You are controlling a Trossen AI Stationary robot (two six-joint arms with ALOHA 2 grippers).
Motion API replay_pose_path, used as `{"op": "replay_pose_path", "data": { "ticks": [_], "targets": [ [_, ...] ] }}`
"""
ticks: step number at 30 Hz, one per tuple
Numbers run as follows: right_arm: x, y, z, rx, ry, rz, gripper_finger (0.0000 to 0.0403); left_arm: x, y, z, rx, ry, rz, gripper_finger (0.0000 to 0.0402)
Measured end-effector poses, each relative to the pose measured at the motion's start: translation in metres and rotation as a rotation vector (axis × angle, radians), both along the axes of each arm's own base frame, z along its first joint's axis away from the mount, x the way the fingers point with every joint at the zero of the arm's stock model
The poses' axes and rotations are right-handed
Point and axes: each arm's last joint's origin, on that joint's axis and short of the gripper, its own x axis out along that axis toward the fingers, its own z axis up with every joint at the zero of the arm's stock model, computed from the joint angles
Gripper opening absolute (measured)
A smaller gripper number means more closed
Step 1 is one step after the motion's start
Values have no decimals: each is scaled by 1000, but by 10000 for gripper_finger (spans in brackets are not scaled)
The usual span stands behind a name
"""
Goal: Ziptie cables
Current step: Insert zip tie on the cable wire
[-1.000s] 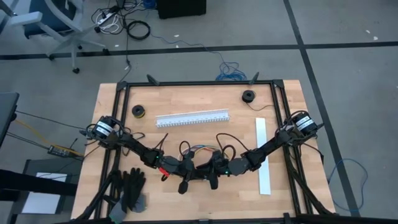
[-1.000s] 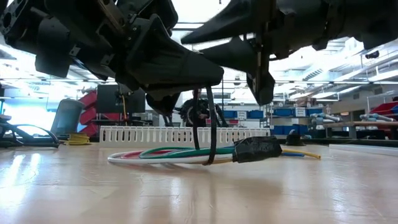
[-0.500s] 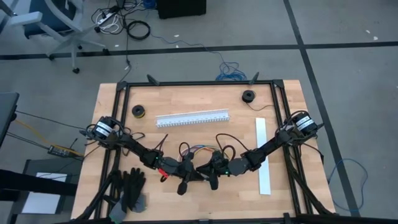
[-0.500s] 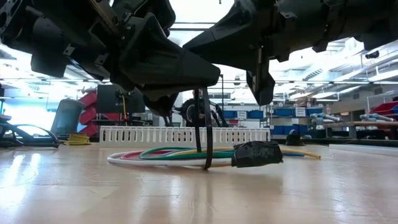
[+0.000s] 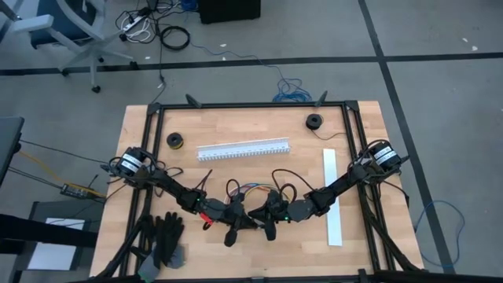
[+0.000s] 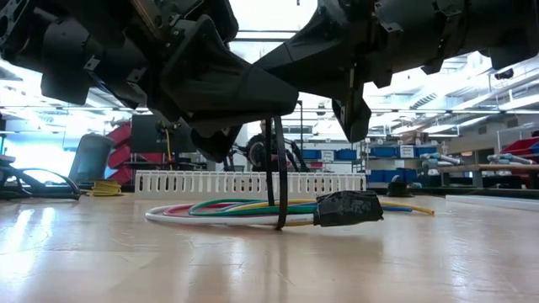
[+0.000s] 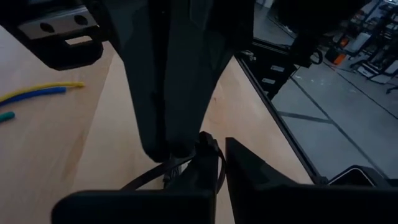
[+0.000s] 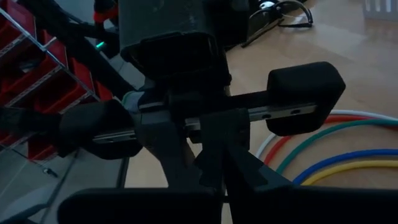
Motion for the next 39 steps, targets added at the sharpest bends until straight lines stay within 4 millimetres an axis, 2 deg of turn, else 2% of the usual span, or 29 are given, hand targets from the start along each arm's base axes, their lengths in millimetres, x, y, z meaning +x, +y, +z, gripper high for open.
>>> {"op": "replay_pose_path", "data": {
  "ticks": [13,19,23,28,33,39],
  "targets": [
    [0,-1,0,-5,-2,-16,0,-1,-5,4,62,-65,-21,73],
    [0,0,0,-7,1,-19,0,-7,-1,-3,57,-29,-2,100],
    [-1,2,0,-7,2,-14,0,-16,2,-11,35,0,18,106],
    [-1,2,-1,-9,7,-14,0,-24,0,-12,-4,-34,7,106],
    [-2,1,-2,-5,12,-39,0,-24,-2,-3,-41,-122,-2,106],
    [-2,1,-2,-5,13,-46,0,-24,0,-5,-24,-110,63,106]
  ]
}}
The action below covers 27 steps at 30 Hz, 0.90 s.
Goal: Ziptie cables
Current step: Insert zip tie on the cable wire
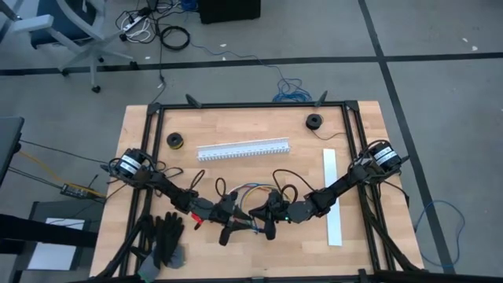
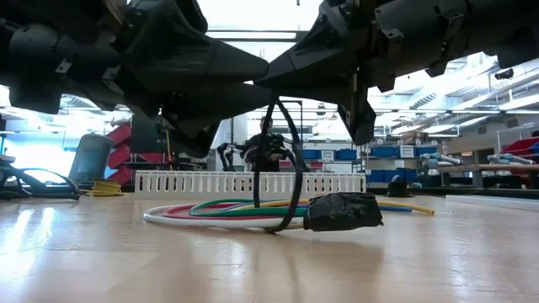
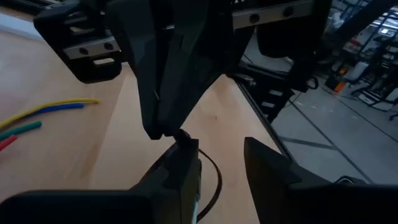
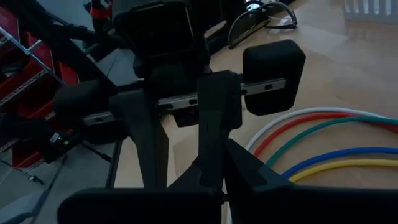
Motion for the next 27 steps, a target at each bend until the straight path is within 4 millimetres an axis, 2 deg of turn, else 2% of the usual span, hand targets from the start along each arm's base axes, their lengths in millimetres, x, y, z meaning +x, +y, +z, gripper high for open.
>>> {"op": "replay_pose_path", "data": {
  "ticks": [7,27],
  "targets": [
    [1,-2,1,-6,-10,1,0,1,2,6,-1,-56,23,106],
    [2,-2,5,-17,-51,1,0,3,8,3,-32,-20,104,106]
  ]
}}
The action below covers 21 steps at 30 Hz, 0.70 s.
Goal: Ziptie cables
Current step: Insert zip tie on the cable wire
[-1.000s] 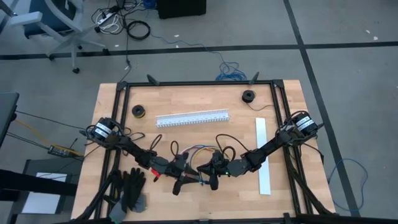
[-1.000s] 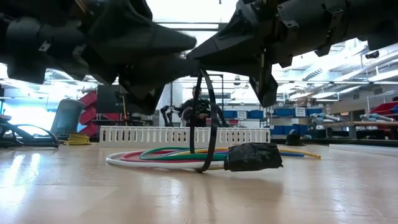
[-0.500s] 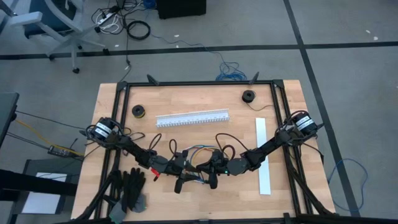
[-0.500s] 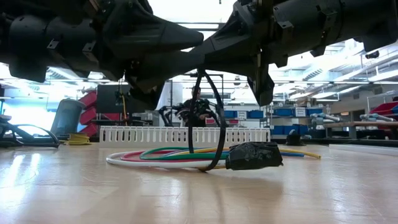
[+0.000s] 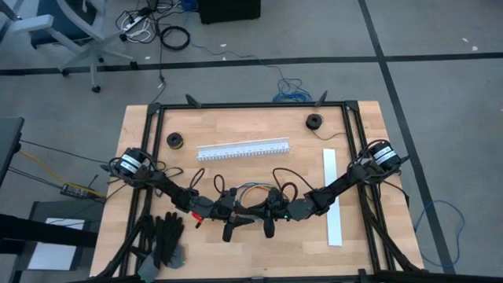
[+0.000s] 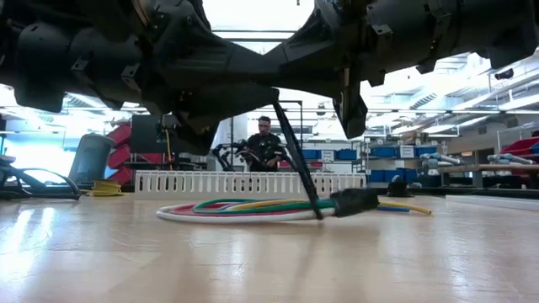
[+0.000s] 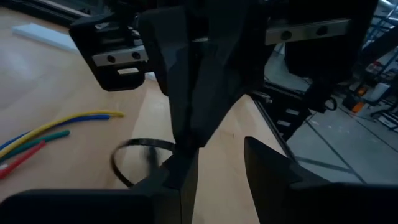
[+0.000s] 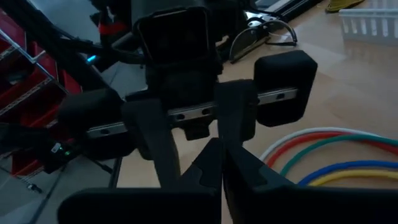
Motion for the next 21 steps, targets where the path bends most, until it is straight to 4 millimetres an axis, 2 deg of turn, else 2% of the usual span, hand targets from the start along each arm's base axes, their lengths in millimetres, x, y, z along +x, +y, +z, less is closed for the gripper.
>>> {"op": "replay_pose_path", "data": {
  "ticks": [15,21],
  "targets": [
    [0,0,1,11,-6,-1,0,0,2,-1,65,-4,76,106],
    [0,1,2,11,-13,10,0,-1,5,-13,58,94,124,98]
  ]
}}
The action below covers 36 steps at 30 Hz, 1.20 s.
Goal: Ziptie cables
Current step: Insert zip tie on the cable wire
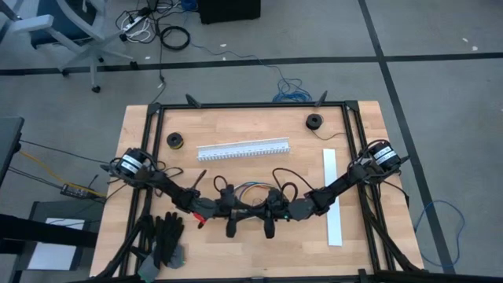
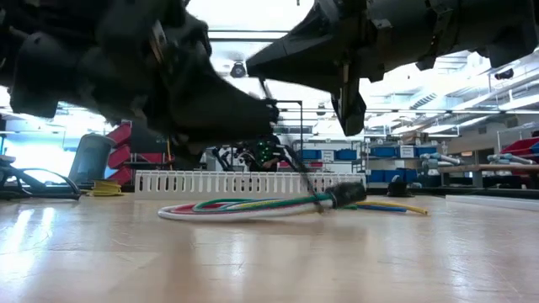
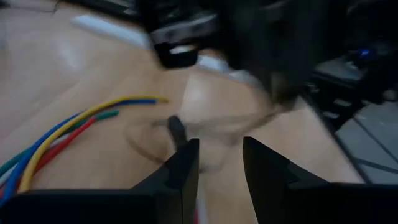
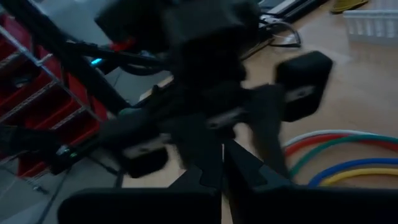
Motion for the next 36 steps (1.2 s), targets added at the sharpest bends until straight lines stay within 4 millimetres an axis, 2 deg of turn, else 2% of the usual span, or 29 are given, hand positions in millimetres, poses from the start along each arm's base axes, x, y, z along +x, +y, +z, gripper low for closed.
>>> {"op": "replay_pose_path", "data": {
  "ticks": [8,16,32,36],
  "targets": [
    [0,1,6,-6,-51,9,0,0,-1,-20,-44,40,6,79],
    [0,1,2,-9,-17,-3,0,-3,-16,-8,-19,-86,-117,78],
    [0,0,0,-54,4,-11,1,-15,-12,-18,-75,-34,-105,78],
    [-5,3,1,-150,13,-143,0,-15,-12,-17,-80,-38,-115,78]
  ]
}}
